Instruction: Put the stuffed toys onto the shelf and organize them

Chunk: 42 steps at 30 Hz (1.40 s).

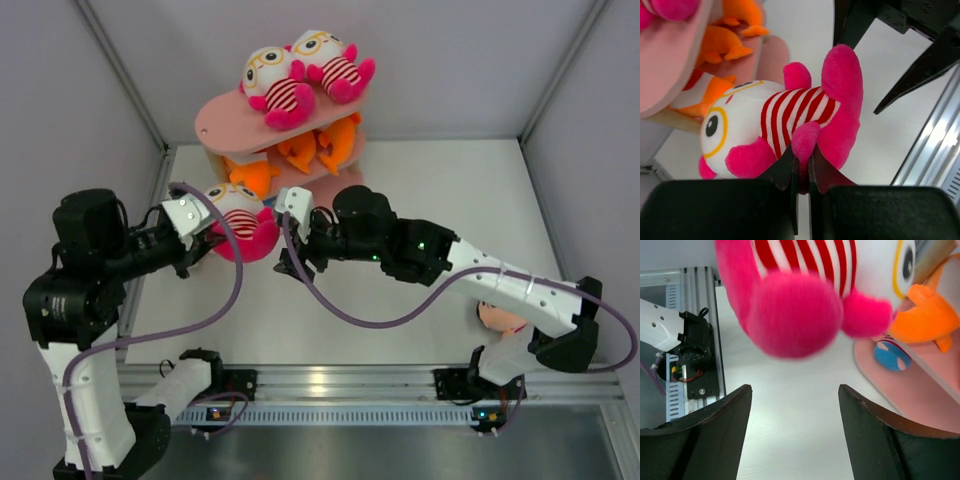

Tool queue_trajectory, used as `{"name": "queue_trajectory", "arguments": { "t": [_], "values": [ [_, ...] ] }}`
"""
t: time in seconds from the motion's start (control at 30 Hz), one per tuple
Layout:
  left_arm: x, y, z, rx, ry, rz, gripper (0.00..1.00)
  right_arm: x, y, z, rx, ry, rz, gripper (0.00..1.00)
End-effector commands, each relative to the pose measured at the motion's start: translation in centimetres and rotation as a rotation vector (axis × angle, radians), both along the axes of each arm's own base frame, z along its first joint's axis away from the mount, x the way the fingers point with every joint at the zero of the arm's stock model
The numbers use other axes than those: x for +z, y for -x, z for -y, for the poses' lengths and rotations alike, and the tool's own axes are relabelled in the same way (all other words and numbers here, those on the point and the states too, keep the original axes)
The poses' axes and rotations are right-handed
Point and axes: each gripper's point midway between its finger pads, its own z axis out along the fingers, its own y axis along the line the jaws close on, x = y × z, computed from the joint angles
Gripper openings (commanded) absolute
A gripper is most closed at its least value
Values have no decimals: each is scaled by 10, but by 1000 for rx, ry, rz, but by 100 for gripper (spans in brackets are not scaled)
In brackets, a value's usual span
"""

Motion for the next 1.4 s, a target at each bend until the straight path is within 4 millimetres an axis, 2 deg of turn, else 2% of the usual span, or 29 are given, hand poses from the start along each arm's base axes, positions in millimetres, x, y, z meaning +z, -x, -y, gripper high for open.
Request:
{"name": "queue_trajectory", "arguments": {
  "t": [0.0, 0.07, 0.1, 0.17, 0.2, 0.23, 0.27, 0.3, 0.37, 0.4, 0.47, 0.5, 0.57, 0.6, 0.67, 0.8, 0.93, 1.13, 1.37],
  "values": [
    [51, 0, -23, 193, 22, 159, 0, 38, -5, 20, -72, -105, 82, 71],
    [82, -3, -35, 283, 45, 257, 0, 36, -9, 30, -104, -99, 91, 72],
    [91, -10, -50, 374, 32, 297, 0, 39, -10, 35, -113, -104, 96, 72],
    [106, -22, -62, 453, 43, 352, 0, 33, -13, 41, -133, -91, 98, 73],
    [117, -30, -67, 487, 50, 394, 0, 32, -14, 43, -141, -91, 99, 73],
    [120, -43, -70, 510, 41, 396, 0, 31, -14, 47, -145, -90, 100, 73],
    [124, -50, -70, 506, 33, 409, 0, 31, -14, 49, -145, -90, 101, 73],
    [127, -69, -67, 494, 29, 410, 0, 33, -14, 52, -146, -95, 104, 73],
    [133, -83, -55, 419, 27, 433, 0, 28, -18, 58, -174, -82, 114, 73],
    [130, -99, -48, 384, 17, 422, 0, 29, -17, 60, -175, -86, 117, 73],
    [135, -108, -34, 289, 13, 446, 0, 26, -19, 65, -194, -79, 122, 73],
    [130, -124, -29, 265, 6, 425, 0, 27, -19, 68, -200, -84, 125, 73],
    [133, -138, -26, 238, -13, 449, 0, 25, -21, 71, -213, -79, 127, 74],
    [125, -153, -26, 233, -30, 432, 0, 25, -21, 73, -216, -81, 130, 74],
    [122, -165, -26, 226, -61, 447, 0, 24, -21, 75, -218, -76, 131, 74],
    [96, -188, -21, 180, -101, 425, 0, 22, -21, 77, -222, -64, 136, 74],
    [74, -204, -15, 129, -116, 382, 0, 16, -23, 76, -220, -52, 141, 74],
    [43, -213, -10, 59, -164, 351, 0, 9, -25, 71, -219, -37, 136, 74],
    [32, -224, -17, 50, -200, 350, 0, 9, -26, 68, -210, -36, 136, 75]
  ]
}}
